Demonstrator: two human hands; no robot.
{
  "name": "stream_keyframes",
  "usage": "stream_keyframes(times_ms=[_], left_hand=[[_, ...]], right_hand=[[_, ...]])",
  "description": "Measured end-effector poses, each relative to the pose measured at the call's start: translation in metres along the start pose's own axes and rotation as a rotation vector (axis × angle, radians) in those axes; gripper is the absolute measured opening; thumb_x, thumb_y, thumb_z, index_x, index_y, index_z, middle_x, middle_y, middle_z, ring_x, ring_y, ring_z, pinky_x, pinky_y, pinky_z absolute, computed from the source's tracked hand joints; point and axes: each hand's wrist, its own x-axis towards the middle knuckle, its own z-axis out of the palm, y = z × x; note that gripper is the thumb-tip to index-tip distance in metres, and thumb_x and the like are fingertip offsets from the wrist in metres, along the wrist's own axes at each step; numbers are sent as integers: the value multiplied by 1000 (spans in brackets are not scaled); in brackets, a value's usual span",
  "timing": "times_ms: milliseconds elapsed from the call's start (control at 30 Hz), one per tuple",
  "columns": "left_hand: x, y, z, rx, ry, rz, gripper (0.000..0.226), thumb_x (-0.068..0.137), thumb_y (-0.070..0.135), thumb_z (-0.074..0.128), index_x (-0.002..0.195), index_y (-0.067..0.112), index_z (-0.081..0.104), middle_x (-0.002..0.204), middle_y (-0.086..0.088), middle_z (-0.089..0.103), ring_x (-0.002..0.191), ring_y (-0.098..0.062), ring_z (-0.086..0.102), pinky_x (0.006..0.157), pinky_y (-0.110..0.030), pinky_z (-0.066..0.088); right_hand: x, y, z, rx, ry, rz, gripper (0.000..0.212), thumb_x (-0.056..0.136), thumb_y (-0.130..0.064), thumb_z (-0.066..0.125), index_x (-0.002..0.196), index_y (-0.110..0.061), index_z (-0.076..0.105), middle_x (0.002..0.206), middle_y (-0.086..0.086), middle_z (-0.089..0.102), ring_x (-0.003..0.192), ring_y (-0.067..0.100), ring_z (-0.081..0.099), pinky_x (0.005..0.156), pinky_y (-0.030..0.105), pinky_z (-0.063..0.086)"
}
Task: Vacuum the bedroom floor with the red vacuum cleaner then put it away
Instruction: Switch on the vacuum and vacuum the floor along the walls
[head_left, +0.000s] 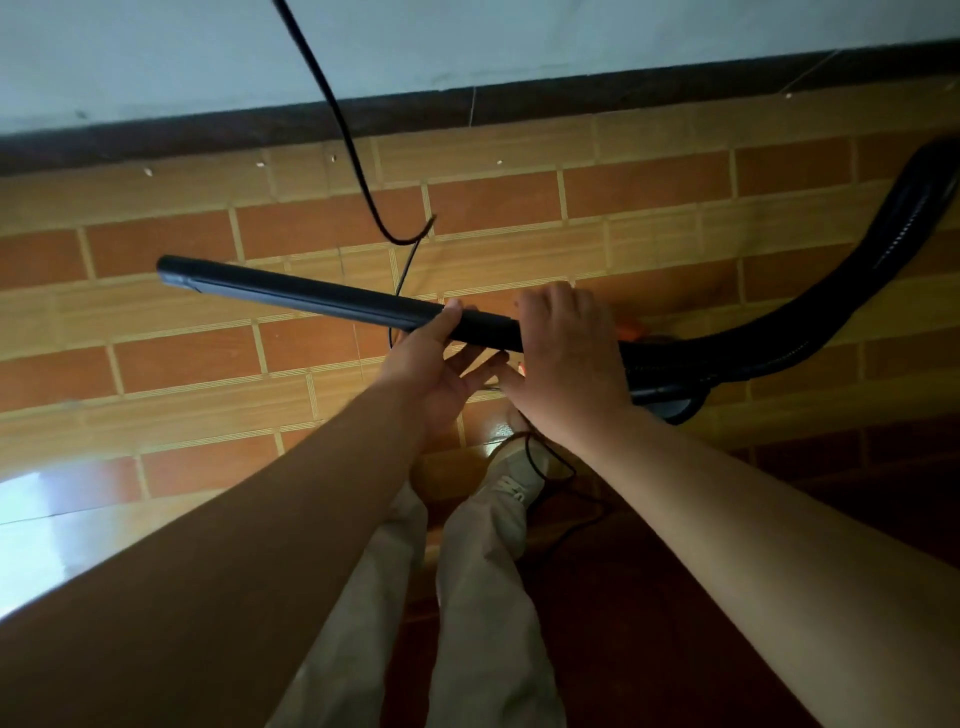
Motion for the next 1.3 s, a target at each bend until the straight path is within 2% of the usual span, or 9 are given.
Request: stream_keyframes(times_ms=[67, 133, 200, 500, 633, 800, 1000, 1167, 1300], left_hand=[[-5, 5, -7, 20, 18, 1, 50, 98, 23, 66, 142, 5, 53, 119, -10, 70, 109, -29, 70, 75, -43, 62], [-9, 10, -16, 37, 31, 6, 52, 96, 24, 69, 142, 7, 53, 117, -7, 72, 104, -26, 72, 81, -44, 62], [-13, 14, -26, 48, 34, 12, 49, 95, 22, 69, 139, 8, 54, 114, -7, 73, 103, -26, 72, 91, -47, 59], [-32, 27, -49, 76, 33, 62, 23, 99, 21, 65, 118, 10, 58, 113, -13, 69, 112, -31, 69, 88, -44, 60], [-44, 39, -55, 58, 52, 102, 14, 100, 20, 62, 111, 12, 58, 116, -13, 68, 117, -32, 66, 89, -44, 58], [-58, 56, -66, 26, 96, 154, 26, 100, 21, 62, 123, 9, 57, 127, -16, 68, 118, -31, 66, 100, -49, 54], [-69, 71, -97, -43, 169, 228, 22, 99, 26, 63, 115, 12, 58, 110, -10, 69, 107, -27, 69, 73, -37, 57], [-90, 90, -135, -162, 206, 297, 35, 99, 23, 64, 127, 3, 56, 113, -13, 69, 116, -32, 67, 88, -45, 60], [-114, 114, -172, -265, 235, 350, 40, 97, 20, 66, 129, -1, 55, 111, -15, 69, 106, -29, 71, 87, -46, 61]], right_hand=[[11, -7, -3, 17, -164, 11, 49, 95, -49, 64, 127, -16, 50, 114, 6, 58, 104, 27, 58, 85, 40, 47], [18, -14, -4, 76, -319, 10, 38, 100, -48, 57, 122, -17, 50, 102, 3, 60, 91, 26, 62, 71, 37, 47], [20, -20, -4, 150, -388, -16, 34, 102, -47, 55, 119, -17, 50, 94, 1, 58, 80, 22, 61, 63, 35, 43], [11, -49, -9, 98, -422, -52, 35, 105, -49, 50, 116, -16, 48, 90, 0, 52, 76, 21, 54, 64, 35, 40], [12, -65, -17, 123, -419, -73, 36, 104, -51, 49, 115, -18, 49, 92, 0, 56, 79, 22, 60, 67, 38, 48], [18, -88, -22, 144, -411, -125, 36, 104, -50, 52, 119, -17, 49, 91, -2, 54, 78, 19, 56, 64, 35, 41], [23, -130, -25, 102, -370, -252, 39, 104, -49, 52, 122, -14, 50, 92, 0, 60, 75, 20, 57, 60, 33, 41], [26, -180, -28, 115, -425, -313, 40, 104, -52, 51, 119, -14, 51, 90, -1, 57, 78, 24, 63, 58, 34, 42], [30, -233, -34, 93, -492, -331, 46, 99, -56, 57, 122, -16, 51, 95, 0, 58, 80, 23, 58, 62, 34, 42]])
